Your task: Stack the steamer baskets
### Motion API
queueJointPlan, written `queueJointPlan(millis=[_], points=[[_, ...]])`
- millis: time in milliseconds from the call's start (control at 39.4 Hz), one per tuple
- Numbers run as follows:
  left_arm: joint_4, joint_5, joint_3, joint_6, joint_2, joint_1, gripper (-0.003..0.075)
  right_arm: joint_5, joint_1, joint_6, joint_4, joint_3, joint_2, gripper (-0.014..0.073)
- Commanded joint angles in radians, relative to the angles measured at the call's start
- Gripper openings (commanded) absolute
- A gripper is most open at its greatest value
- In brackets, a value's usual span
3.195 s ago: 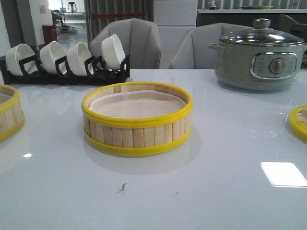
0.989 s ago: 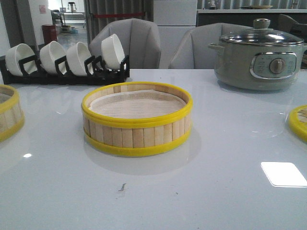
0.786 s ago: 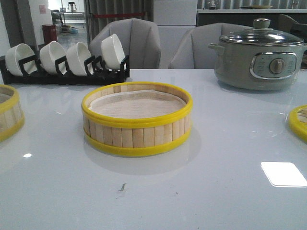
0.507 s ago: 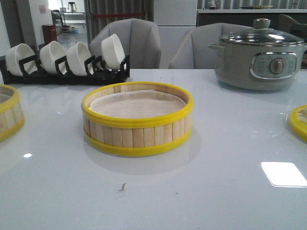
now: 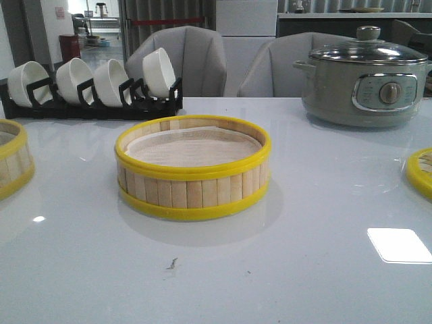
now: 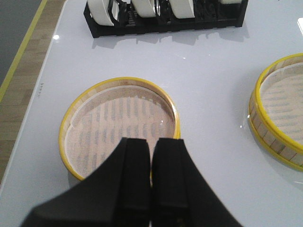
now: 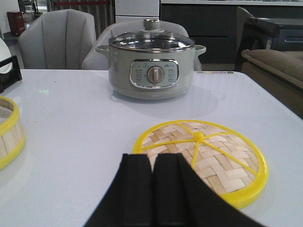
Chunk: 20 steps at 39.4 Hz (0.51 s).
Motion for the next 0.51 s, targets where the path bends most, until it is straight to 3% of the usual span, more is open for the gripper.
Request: queueJointPlan(millis=[0,482], points=[[0.007,-0.08,-0.039,0.0,-0.007,-0.007,0.0094,-0.084,-0.006,-0.007,-0.007,-0.015,-0.022,0.0021],[0.001,-0.099,-0.039,0.0,-0.005,-0.007,0.0094,-0.091,-0.007,-0.024,-0.019,-0.015,-0.021,0.0021]])
